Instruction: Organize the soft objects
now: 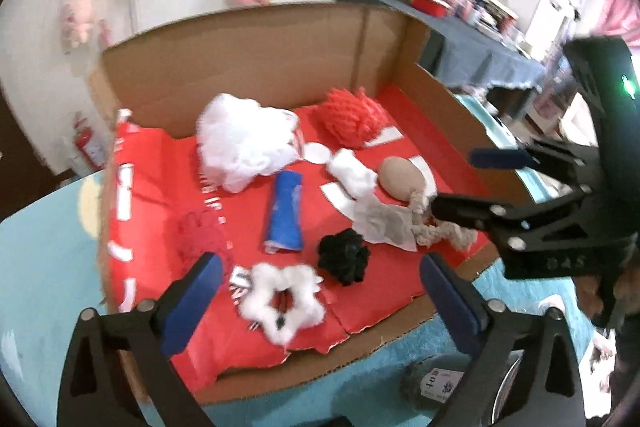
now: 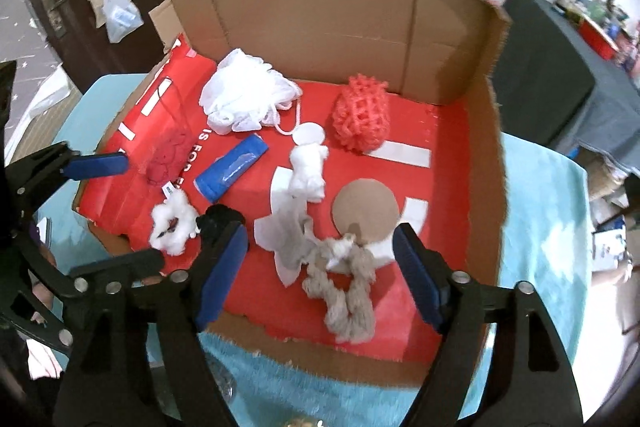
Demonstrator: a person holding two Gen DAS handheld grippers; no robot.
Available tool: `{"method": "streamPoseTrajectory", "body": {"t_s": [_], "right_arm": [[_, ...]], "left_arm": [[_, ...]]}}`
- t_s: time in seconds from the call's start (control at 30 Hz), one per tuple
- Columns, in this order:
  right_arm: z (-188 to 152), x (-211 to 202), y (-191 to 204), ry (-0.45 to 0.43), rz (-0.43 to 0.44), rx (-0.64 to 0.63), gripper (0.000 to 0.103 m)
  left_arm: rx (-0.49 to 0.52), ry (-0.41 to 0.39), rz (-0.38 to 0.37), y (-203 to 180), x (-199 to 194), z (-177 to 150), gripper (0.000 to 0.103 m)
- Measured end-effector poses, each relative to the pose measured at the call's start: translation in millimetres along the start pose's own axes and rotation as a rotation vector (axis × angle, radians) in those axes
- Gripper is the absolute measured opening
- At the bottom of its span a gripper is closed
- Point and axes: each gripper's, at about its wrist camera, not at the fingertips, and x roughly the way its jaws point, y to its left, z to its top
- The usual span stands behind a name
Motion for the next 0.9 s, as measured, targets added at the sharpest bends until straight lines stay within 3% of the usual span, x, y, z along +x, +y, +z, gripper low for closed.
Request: {"method": "streamPoseTrajectory", "body": {"t_s": [0.23,0.57,0.9], "right_arm": [[-20.0,-10.3,-0.9,-0.005,-0.044,0.075,0.080],[-37.1,-0.1,0.6,0.019,-0.054,0.109,0.080],[-42.6,11.1,-3.0,0.042,-0.075,0.136,0.080]], "left_arm": [[-0.066,-0.037,0.100,2.0,-6.7,-13.6,0.103],[-0.166,0.012,0.119,13.3,13.2,-28.4,0.103],[-0.175,0.036,0.154,14.0,19.3,-32.5,0.103]]}}
